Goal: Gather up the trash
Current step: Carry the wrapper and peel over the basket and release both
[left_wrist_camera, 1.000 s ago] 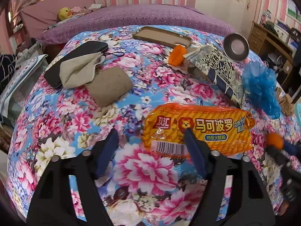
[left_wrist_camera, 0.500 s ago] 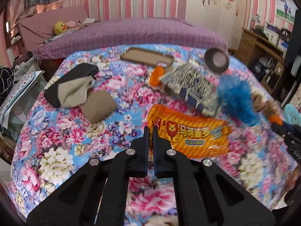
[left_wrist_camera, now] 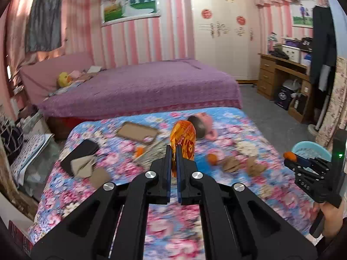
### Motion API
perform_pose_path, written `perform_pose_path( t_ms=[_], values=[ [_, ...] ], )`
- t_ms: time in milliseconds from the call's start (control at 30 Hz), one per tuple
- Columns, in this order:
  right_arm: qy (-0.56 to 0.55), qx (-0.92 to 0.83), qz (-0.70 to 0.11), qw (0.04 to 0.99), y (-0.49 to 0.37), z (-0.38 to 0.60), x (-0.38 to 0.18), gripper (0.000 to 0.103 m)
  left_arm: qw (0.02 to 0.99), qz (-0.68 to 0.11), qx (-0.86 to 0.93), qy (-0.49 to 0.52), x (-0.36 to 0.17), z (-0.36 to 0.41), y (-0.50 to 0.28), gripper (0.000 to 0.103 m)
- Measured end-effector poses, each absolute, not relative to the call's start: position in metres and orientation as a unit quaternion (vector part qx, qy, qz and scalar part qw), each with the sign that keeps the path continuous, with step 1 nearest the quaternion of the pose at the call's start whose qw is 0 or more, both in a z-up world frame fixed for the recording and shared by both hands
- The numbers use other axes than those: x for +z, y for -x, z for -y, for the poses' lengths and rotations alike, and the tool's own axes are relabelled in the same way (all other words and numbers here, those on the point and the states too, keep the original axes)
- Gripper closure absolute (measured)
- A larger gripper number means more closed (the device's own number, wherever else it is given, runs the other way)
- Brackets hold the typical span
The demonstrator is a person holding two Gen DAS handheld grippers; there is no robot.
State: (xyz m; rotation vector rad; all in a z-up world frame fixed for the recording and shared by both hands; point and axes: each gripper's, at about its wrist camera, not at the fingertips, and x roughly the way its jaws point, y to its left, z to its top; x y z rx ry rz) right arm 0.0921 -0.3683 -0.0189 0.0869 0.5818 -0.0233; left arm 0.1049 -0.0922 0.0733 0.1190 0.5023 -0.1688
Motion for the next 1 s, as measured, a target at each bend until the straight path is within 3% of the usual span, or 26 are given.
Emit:
perform_pose_path(
  t_ms=[667,1000],
  values=[
    [-0.096,-0.185,-0.270,0.940,-0.023,0.539,-0.019,0.075,0.924,-0.251,-0.272,-0.090,0.058,0.323,-0.069,0.101],
    [-0.115,-0.210,-0.271,0.932,-0.008,0.567,-0.029,0.075,0.904,-0.285,-0.296,-0.115,0.013,0.372,-0.079,0.101]
  ],
)
